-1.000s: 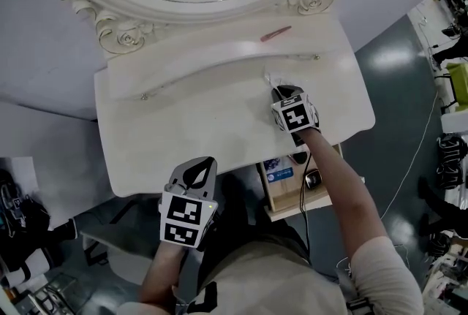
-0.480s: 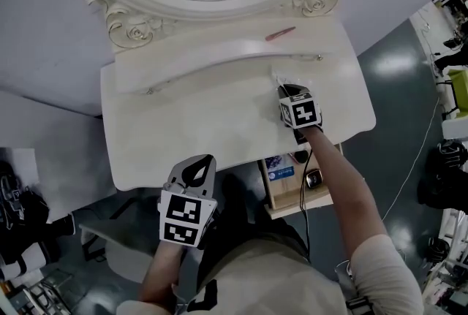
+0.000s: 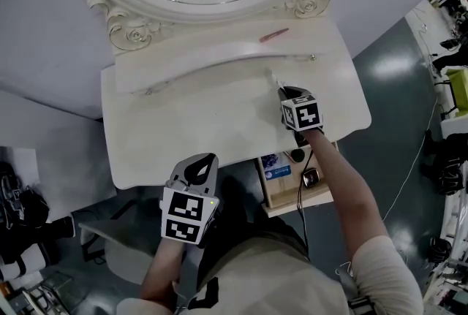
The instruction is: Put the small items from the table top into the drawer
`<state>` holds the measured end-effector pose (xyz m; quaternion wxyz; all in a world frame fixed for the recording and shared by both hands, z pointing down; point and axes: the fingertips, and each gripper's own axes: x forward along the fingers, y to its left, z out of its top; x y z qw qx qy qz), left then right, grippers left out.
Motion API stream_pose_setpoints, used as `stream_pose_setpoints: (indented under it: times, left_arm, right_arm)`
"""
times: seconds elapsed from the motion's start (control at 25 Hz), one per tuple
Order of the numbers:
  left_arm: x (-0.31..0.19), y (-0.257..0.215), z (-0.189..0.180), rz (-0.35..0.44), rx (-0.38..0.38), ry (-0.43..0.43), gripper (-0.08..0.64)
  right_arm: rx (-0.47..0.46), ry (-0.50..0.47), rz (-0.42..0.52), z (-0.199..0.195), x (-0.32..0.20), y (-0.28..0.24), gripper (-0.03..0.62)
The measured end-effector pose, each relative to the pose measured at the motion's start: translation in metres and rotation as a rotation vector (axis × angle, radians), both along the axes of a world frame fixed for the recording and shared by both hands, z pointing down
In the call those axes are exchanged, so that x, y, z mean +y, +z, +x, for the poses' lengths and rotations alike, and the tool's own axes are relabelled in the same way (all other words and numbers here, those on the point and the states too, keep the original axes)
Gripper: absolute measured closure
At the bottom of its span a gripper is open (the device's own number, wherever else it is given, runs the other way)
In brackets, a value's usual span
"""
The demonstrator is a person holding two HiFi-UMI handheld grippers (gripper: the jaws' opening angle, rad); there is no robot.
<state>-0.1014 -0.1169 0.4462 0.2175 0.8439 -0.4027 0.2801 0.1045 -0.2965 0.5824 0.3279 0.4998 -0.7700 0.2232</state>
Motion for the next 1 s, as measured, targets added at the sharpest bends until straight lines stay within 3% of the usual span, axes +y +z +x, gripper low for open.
stream_pose_setpoints:
  times: [0.84,1.0]
  left_arm:
    - [0.026,-0.025,0.014,0.044,-0.003,-0.024,0.503]
    - [0.032,-0.029,0.016,0.057,-0.005,-0.023,0.503]
  right_arm:
    - [-0.025,-0.158,0.013,-0.018,0.039,-0.05,0.551]
    - [0.042,-0.236,0.044,-0.021,0.05,-0.059,0.551]
